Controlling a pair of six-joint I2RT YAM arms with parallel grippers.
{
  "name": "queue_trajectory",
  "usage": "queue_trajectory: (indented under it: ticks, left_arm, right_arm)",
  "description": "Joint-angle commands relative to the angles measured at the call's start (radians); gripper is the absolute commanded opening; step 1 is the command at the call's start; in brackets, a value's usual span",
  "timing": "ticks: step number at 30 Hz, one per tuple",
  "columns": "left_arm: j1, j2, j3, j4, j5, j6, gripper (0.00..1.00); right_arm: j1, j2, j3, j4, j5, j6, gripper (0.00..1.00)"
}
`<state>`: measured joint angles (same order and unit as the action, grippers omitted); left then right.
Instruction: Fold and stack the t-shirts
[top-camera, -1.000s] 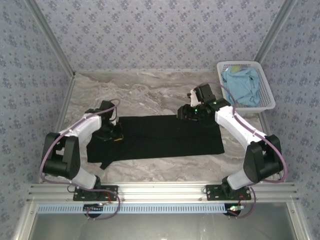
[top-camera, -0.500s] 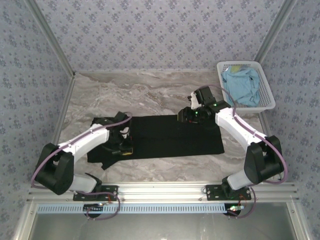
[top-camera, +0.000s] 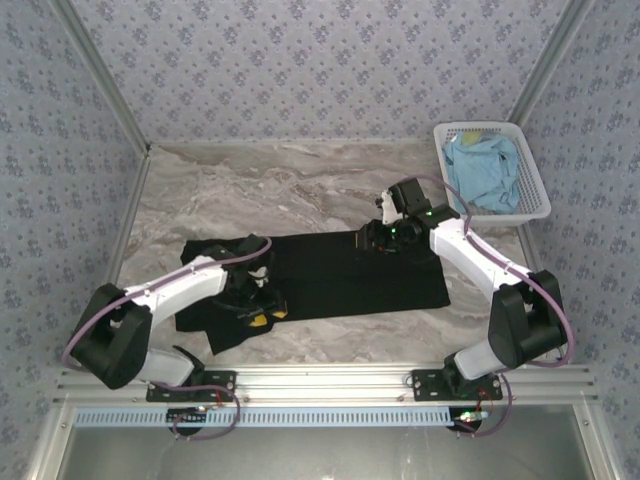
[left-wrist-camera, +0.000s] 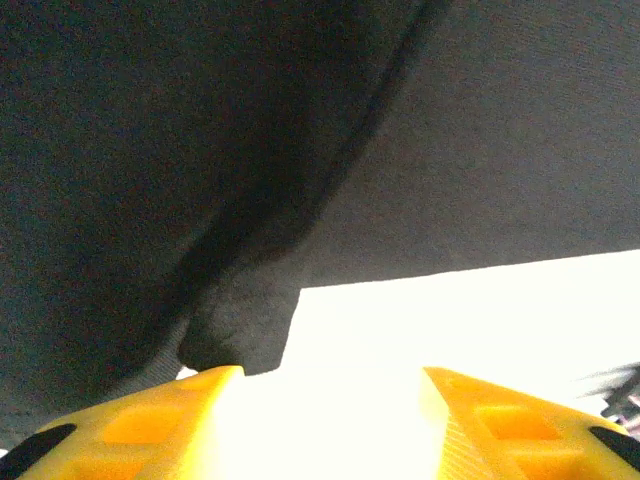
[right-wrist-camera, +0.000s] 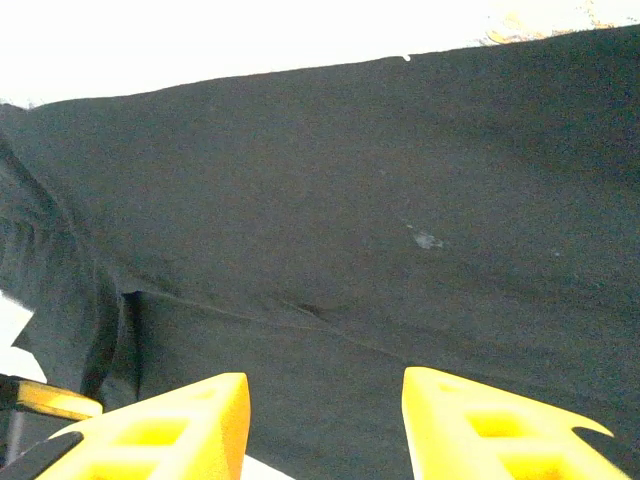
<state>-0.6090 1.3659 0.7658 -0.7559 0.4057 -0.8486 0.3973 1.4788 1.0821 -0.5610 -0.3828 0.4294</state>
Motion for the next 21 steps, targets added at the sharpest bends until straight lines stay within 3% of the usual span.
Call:
queue_trajectory:
  ticks: [1,6,9,17,21]
  left_arm:
    - [0.068,-0.1,0.002,-0.067,0.018,-0.022,0.49]
    - [0.206,-0.16,-0.05,-0.046,-0.057,-0.015,0.44]
    - [0.21,-0.094,-0.073,0.031,-0.053,-0.012,0.42]
    - [0.05,0.044,-0.026,0.145,-0.049,-0.038,0.4]
    - [-0.008,0.086,0.002,0.131,-0.06,-0.037,0.32]
  right_arm:
    - [-0.001,-0.031,-0.01,-0.025,-0.014,-0.001,0.47]
    - [0.002,-0.031,-0.02,-0.014,-0.019,0.003,0.47]
    - [0.003,-0.031,-0.019,-0.016,-0.019,0.004,0.46]
    - [0.003,-0.037,-0.014,-0.026,-0.022,-0.001,0.46]
    - [0.005,-0.039,-0.02,-0.017,-0.021,0.008,0.46]
